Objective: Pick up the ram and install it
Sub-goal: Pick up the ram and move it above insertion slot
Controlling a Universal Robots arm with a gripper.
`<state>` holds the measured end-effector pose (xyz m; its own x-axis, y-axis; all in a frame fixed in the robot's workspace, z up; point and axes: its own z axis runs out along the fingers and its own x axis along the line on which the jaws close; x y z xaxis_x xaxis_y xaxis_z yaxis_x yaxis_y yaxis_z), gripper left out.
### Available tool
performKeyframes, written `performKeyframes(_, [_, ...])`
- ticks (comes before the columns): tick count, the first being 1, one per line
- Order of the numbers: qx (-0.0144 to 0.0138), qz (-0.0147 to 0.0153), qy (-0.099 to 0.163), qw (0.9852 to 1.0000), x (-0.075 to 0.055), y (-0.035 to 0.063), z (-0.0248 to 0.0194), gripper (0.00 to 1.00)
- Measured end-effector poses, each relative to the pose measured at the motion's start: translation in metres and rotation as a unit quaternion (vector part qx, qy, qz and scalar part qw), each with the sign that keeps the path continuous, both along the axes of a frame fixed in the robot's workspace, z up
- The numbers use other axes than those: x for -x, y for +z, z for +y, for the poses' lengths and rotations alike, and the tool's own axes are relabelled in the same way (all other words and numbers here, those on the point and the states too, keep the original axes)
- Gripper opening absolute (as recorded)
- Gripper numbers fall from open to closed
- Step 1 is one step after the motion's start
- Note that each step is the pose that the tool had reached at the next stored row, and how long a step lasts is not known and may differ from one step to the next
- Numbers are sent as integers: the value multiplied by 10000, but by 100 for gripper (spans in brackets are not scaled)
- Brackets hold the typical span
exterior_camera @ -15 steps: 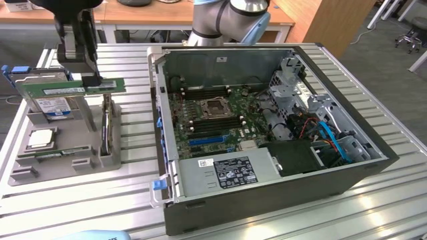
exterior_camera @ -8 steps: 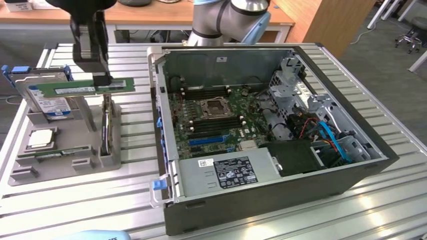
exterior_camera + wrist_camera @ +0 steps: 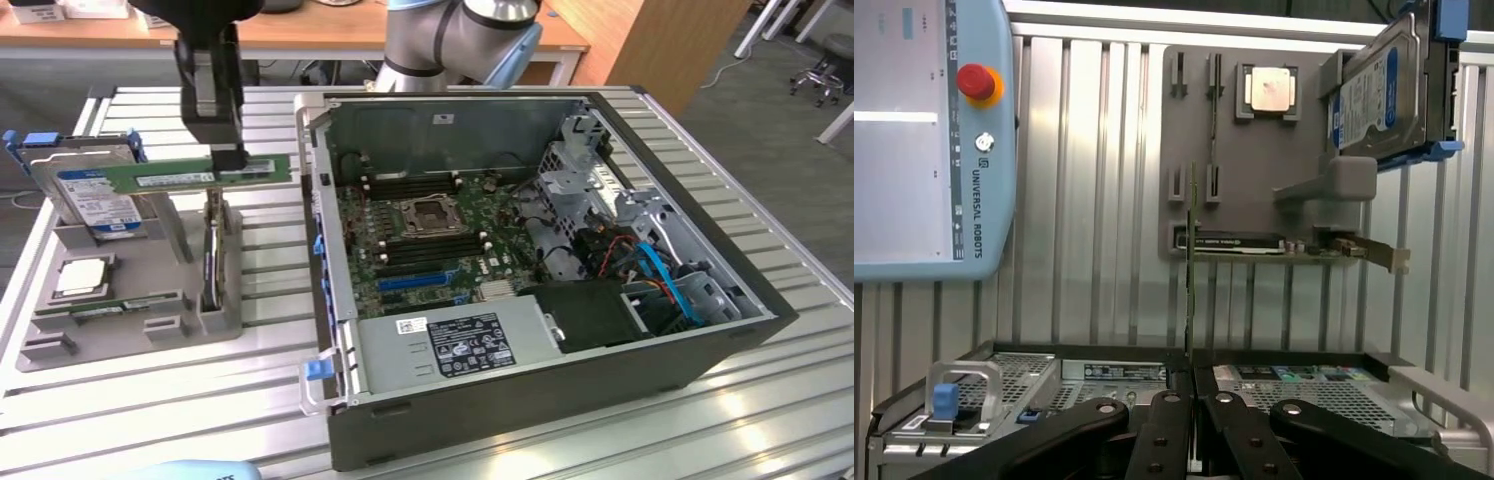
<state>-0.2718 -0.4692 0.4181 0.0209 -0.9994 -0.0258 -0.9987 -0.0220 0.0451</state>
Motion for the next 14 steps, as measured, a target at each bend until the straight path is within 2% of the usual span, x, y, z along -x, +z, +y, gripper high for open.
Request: performKeyframes(14, [0, 0, 0, 10000, -316, 0, -1, 12])
